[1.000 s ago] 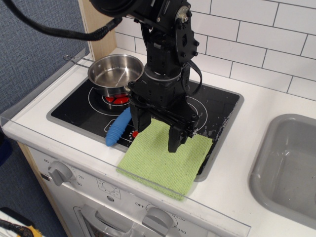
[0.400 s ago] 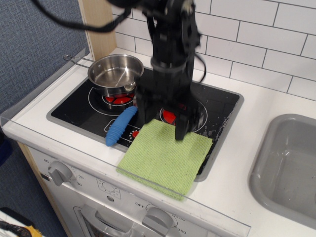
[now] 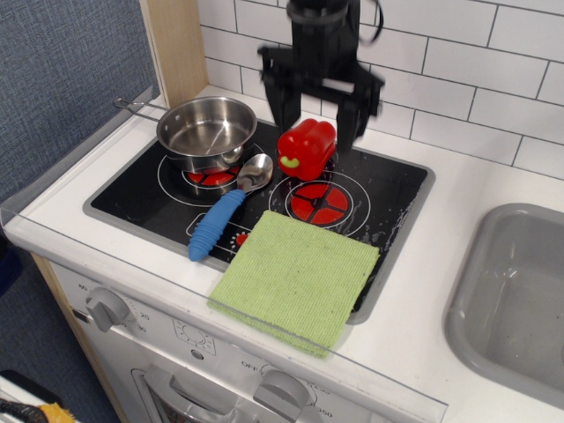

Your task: Move the capsicum from center to right side

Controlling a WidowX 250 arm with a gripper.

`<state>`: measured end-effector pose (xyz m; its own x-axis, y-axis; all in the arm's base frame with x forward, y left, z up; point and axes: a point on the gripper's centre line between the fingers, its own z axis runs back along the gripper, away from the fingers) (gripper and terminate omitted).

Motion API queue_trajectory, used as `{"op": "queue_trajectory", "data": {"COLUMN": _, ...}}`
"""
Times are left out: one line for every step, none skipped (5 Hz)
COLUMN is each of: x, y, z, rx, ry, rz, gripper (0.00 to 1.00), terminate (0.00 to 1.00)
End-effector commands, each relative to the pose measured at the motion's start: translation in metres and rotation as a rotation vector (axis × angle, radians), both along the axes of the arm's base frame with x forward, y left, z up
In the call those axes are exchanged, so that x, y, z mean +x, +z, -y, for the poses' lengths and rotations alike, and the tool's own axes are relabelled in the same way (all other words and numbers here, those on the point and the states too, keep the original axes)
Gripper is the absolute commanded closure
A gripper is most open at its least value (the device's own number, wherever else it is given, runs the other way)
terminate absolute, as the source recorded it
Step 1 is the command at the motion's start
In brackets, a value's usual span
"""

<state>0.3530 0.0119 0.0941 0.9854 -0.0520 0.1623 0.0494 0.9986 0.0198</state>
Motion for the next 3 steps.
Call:
{"op": "queue_trajectory", "data": {"x": 0.041, "y": 0.006, "z": -0.029, "rx": 0.062, "ry": 0.075, "rz": 0.017, "gripper": 0.0, "terminate": 0.0}}
{"op": "queue_trajectory", "data": {"x": 0.047, "y": -0.011, "z": -0.037, "rx": 0.061, "ry": 0.103, "rz": -0.017, "gripper": 0.0, "terminate": 0.0}}
{"op": "queue_trajectory", "data": {"x": 0.057, "y": -0.024, "z": -0.045, "rx": 0.073, "ry": 0.122, "rz": -0.049, "gripper": 0.0, "terminate": 0.0}}
